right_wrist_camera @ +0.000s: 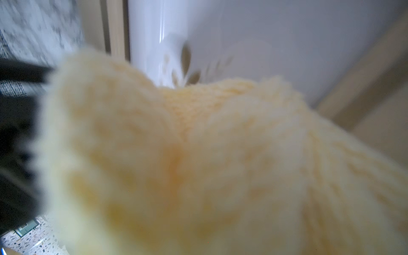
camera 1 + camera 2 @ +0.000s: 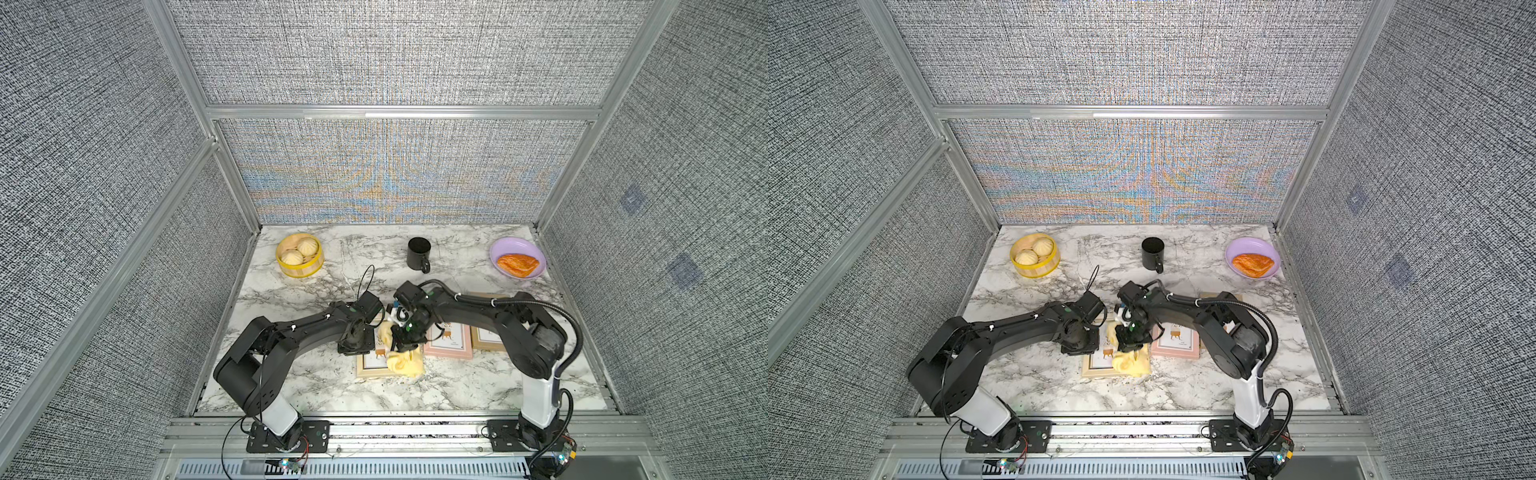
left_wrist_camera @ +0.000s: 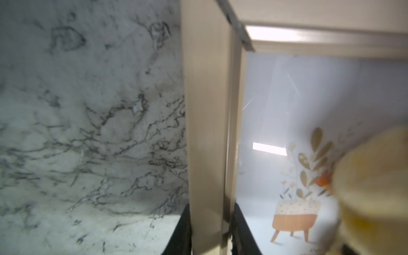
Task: Wipe the picture frame with a cloth
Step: Wipe the dirt from the picture frame.
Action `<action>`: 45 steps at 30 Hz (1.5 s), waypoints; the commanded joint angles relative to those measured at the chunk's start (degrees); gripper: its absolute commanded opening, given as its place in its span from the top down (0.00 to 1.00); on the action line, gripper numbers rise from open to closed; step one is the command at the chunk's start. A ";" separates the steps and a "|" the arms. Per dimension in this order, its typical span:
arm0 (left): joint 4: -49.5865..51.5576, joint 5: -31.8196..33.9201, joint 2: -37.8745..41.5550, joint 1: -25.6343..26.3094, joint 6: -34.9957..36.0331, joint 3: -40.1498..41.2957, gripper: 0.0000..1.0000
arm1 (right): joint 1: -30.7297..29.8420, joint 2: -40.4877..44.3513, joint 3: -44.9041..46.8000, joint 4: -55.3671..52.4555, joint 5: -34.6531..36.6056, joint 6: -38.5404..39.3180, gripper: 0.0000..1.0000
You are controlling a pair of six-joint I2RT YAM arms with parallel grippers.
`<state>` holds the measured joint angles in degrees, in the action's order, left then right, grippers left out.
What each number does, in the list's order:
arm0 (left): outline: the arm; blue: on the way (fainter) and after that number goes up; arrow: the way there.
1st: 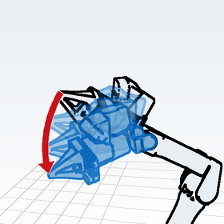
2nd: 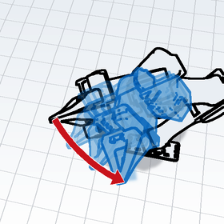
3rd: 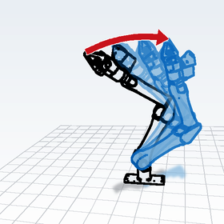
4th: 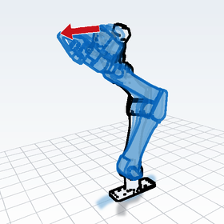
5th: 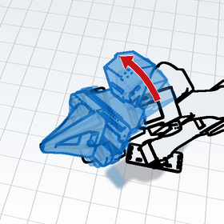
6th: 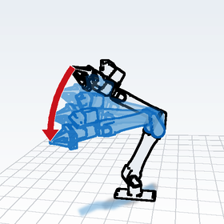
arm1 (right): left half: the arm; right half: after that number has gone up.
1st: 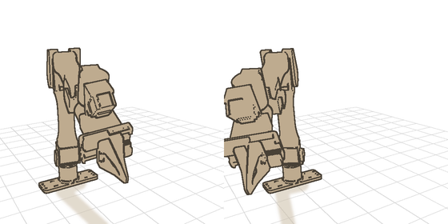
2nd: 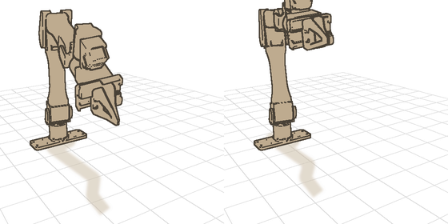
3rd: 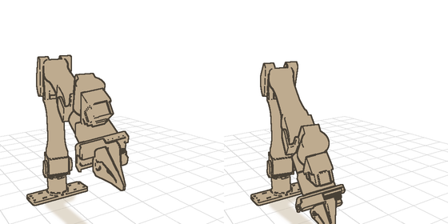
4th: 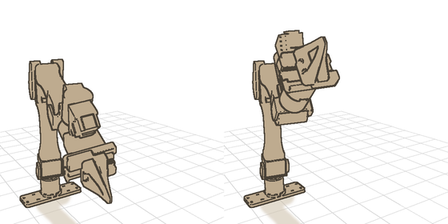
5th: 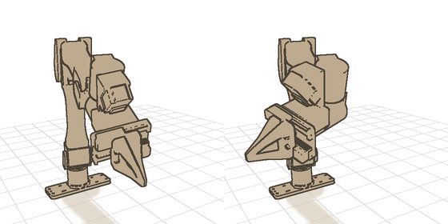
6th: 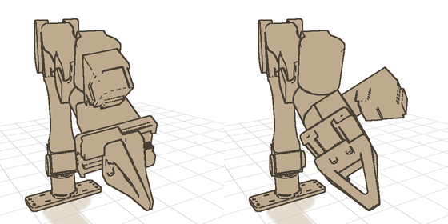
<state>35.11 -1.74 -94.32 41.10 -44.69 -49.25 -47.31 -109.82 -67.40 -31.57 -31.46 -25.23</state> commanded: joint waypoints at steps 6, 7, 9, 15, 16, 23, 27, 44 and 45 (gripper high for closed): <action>-1.10 -1.25 -4.07 0.03 -0.25 1.47 1.00 | 0.46 -1.59 -0.86 -5.27 4.72 -3.09 1.00; -0.95 -1.27 -4.11 0.03 -0.14 1.54 1.00 | 1.65 -2.74 -4.04 -6.34 5.06 -2.02 1.00; -0.71 -1.11 -4.04 0.03 -0.05 1.70 1.00 | 3.87 -5.64 -10.49 -8.64 5.47 0.05 1.00; -0.90 -0.84 -3.30 0.03 -0.35 2.74 1.00 | 9.29 -14.02 -26.98 -14.27 7.10 4.41 1.00; -0.88 -0.86 -3.15 0.01 -0.57 2.84 1.00 | 9.72 -15.17 -28.81 -15.21 7.11 4.78 1.00; -0.91 -0.57 -2.71 -0.03 -1.02 2.15 1.00 | 7.60 -10.51 -20.34 -14.41 5.50 4.67 1.00; -0.83 -0.65 -3.11 -0.06 -0.93 1.50 1.00 | 3.54 -3.19 -7.29 -11.04 4.77 1.67 1.00; -0.65 -1.65 -3.57 -0.06 1.07 1.88 1.00 | 7.13 -11.18 -23.03 -13.10 7.95 3.72 1.00; -0.32 -1.55 -3.88 -0.08 1.26 1.55 1.00 | 7.81 -12.45 -24.92 -13.48 7.83 4.07 1.00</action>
<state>35.05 -2.39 -94.54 40.88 -43.83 -49.47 -40.53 -120.16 -89.08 -41.15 -25.61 -23.66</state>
